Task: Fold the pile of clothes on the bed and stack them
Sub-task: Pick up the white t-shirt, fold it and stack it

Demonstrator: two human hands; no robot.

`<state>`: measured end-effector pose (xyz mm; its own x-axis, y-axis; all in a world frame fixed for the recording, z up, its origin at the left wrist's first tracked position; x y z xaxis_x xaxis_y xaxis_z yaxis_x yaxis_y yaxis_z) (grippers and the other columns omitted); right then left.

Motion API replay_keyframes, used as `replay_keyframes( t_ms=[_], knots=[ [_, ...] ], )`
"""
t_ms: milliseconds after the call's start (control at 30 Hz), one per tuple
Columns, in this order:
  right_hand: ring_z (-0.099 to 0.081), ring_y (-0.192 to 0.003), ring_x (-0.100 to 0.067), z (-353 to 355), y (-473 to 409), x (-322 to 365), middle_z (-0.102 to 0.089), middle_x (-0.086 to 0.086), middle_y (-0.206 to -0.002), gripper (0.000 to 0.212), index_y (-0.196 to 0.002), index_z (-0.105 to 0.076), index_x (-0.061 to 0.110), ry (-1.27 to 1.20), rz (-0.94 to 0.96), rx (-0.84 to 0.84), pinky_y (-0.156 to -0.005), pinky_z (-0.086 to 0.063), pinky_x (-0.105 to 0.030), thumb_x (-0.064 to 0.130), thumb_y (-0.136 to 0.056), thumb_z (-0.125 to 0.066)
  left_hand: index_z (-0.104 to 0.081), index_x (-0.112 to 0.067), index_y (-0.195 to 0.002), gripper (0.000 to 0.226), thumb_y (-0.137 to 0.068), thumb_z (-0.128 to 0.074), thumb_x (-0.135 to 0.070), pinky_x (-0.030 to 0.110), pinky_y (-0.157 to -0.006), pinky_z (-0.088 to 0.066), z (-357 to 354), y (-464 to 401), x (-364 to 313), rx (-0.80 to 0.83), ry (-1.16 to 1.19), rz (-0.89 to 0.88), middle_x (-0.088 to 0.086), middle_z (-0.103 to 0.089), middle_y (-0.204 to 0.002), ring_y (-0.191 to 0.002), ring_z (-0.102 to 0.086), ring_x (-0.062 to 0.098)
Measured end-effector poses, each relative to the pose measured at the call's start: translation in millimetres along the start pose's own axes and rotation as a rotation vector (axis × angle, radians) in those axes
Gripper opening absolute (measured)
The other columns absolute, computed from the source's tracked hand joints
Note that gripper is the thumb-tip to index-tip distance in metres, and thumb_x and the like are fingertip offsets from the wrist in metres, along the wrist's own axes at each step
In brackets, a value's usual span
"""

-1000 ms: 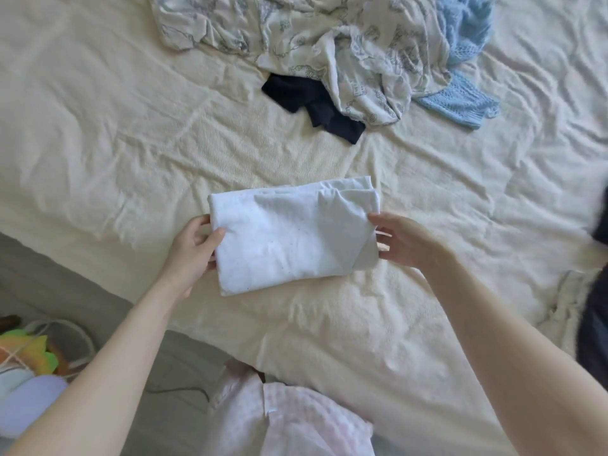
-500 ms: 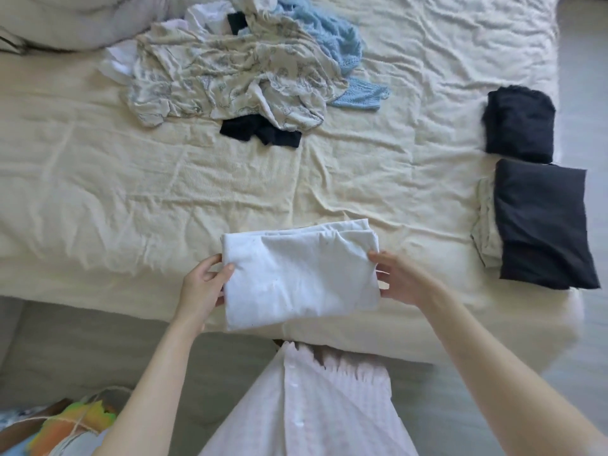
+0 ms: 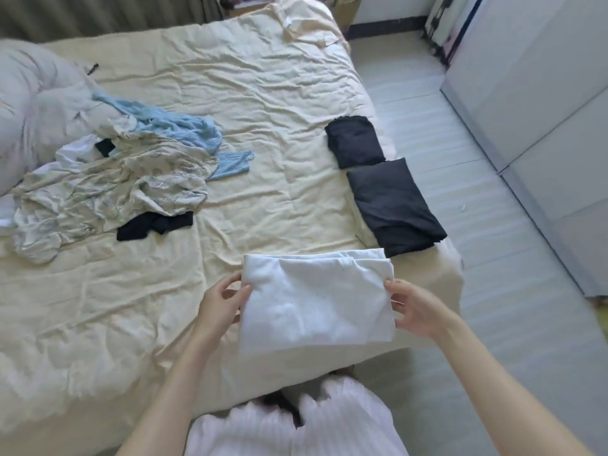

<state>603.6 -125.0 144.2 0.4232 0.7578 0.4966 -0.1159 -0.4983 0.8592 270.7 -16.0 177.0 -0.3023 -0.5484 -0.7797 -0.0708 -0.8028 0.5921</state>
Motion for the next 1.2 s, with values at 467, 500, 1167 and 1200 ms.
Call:
replay_keyframes(
  t_ms=[467,500,1167,1200],
  knots=[
    [-0.06,-0.077,-0.024,115,-94,87,-0.064,-0.007,-0.076,0.009,-0.087,-0.064,0.011,-0.79,-0.064,-0.082,-0.065,-0.052,-0.038,0.013,-0.086,-0.055,-0.066,-0.032,-0.116,0.029,-0.088,-0.058,-0.029,0.032,-0.088,-0.046,-259,-195,-227,0.004,-0.673,-0.389,0.004,-0.069,-0.104,-0.106,-0.06,0.023],
    [-0.061,-0.076,-0.025,118,-103,87,-0.067,-0.008,-0.072,0.01,-0.087,-0.065,0.01,-0.843,-0.068,-0.083,-0.066,-0.053,-0.038,0.012,-0.085,-0.055,-0.066,-0.034,-0.115,0.028,-0.089,-0.057,-0.03,0.033,-0.09,-0.047,-278,-207,-236,0.019,-0.706,-0.401,0.004,-0.069,-0.103,-0.105,-0.06,0.022],
    [-0.045,-0.126,-0.03,178,-127,114,-0.051,-0.013,-0.131,0.045,-0.127,-0.055,0.007,0.549,0.577,-0.835,-0.103,-0.032,-0.036,0.018,-0.086,-0.068,-0.014,-0.035,-0.149,0.07,-0.091,-0.048,-0.052,0.047,-0.116,-0.002,-394,-235,-96,0.355,-1.292,-0.609,0.003,0.009,-0.159,-0.145,0.012,0.027],
    [-0.042,-0.131,-0.03,170,-129,124,-0.049,-0.015,-0.136,0.047,-0.129,-0.056,0.009,0.736,0.709,-0.777,-0.106,-0.03,-0.041,0.018,-0.084,-0.068,-0.012,-0.035,-0.149,0.071,-0.09,-0.046,-0.054,0.048,-0.115,-0.002,-396,-233,-90,0.369,-1.323,-0.601,0.003,0.011,-0.159,-0.145,0.013,0.028]
  ],
)
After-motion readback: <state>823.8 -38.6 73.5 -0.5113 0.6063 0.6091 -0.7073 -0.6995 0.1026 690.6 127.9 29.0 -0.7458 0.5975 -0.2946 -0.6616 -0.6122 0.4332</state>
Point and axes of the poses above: each hand's wrist, its own y-axis away from the middle knuckle, its own z-axis out of the back of the hand, x = y × z, the point moved 5 cm from there along -y, towards the middle knuckle
